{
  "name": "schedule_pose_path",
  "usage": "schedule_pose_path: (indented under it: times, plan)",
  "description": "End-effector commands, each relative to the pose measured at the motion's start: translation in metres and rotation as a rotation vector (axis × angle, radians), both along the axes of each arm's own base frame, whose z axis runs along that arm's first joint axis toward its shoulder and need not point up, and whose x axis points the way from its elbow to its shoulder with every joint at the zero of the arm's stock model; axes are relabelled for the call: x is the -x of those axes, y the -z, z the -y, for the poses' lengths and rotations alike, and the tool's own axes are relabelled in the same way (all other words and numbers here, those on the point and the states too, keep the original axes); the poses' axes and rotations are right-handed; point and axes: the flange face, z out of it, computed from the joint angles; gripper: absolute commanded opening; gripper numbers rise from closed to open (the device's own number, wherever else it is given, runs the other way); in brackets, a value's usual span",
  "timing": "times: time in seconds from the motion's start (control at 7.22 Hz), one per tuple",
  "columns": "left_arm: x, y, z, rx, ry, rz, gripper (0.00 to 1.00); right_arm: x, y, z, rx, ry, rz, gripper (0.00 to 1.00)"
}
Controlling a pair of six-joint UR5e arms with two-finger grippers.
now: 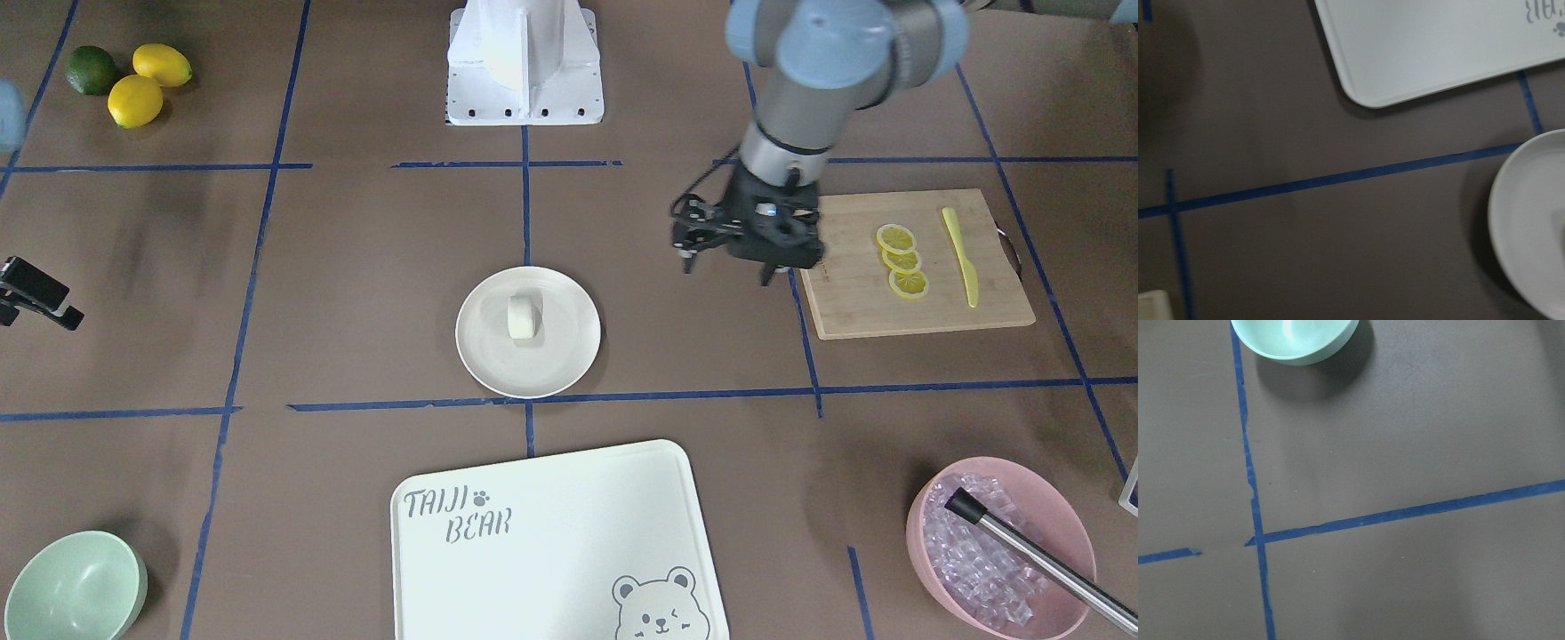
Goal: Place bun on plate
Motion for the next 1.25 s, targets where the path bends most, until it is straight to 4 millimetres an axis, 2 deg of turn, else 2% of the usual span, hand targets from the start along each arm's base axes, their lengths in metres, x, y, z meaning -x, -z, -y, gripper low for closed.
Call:
schedule_pose_path:
  times: [0.0,0.14,0.28,0.42,0.55,0.69,0.83,0.97,1.11]
  plan:
    - [0.157,-0.128,0.0,-0.083,-0.125,0.057,0.99,-0.044,-0.041,-0.023,-0.043,0.027,-0.041,1.0]
    - [0.209,-0.177,0.011,-0.084,-0.148,0.055,0.99,-0.063,-0.061,-0.038,-0.065,0.049,-0.068,1.0]
    - [0.257,-0.224,0.017,-0.01,-0.109,0.008,0.99,-0.088,-0.086,-0.056,-0.09,0.092,-0.105,1.0]
    - [0.298,-0.267,0.011,0.027,-0.077,0.013,0.99,-0.112,-0.11,-0.075,-0.116,0.136,-0.136,1.0]
    - [0.314,-0.277,0.008,0.033,-0.076,0.019,0.99,-0.13,-0.123,-0.082,-0.128,0.182,-0.159,1.0]
    - [0.314,-0.287,0.002,0.115,-0.078,0.018,0.99,-0.152,-0.131,-0.086,-0.137,0.227,-0.177,1.0]
    - [0.314,-0.294,-0.007,0.147,-0.076,0.017,0.99,-0.157,-0.131,-0.087,-0.122,0.248,-0.179,1.0]
    - [0.315,-0.297,-0.009,0.157,-0.073,0.019,1.0,-0.152,-0.125,-0.086,-0.111,0.263,-0.177,1.0]
    - [0.315,-0.299,-0.009,0.163,-0.07,0.019,1.0,-0.158,-0.122,-0.089,-0.108,0.284,-0.18,1.0]
